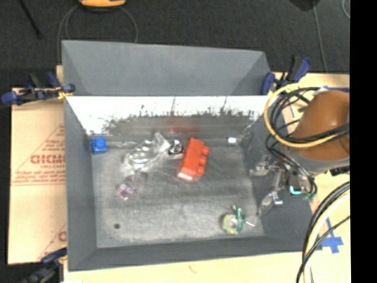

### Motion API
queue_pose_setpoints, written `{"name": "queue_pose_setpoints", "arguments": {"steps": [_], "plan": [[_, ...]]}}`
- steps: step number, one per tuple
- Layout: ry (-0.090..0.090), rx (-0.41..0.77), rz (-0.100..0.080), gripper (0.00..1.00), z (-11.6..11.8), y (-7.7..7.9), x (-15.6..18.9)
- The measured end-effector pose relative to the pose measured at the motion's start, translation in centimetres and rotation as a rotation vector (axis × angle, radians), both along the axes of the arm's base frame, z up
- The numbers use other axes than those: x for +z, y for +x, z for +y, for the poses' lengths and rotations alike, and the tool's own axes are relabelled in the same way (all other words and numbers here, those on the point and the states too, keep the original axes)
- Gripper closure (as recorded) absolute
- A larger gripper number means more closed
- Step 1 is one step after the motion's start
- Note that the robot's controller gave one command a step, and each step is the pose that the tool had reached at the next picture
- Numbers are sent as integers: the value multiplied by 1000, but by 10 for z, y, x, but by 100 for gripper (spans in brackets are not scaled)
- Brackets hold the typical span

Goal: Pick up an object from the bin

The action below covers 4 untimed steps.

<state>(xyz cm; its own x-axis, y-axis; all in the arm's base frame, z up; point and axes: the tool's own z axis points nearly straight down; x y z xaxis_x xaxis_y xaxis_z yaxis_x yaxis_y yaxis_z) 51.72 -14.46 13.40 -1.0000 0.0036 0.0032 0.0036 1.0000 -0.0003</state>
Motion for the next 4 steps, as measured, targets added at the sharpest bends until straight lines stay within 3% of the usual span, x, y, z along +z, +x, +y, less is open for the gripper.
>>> {"name": "queue_pose_setpoints", "arguments": {"steps": [1, 2, 3, 4], "plan": [[-7, 466, -10, 0, 53, -29, -59], [3, 369, -8, 0, 125, -43, -33], [-2, 939, -6, 0, 58, -26, -26], [-7, 1068, -3, 0, 96, -35, -59]]}}
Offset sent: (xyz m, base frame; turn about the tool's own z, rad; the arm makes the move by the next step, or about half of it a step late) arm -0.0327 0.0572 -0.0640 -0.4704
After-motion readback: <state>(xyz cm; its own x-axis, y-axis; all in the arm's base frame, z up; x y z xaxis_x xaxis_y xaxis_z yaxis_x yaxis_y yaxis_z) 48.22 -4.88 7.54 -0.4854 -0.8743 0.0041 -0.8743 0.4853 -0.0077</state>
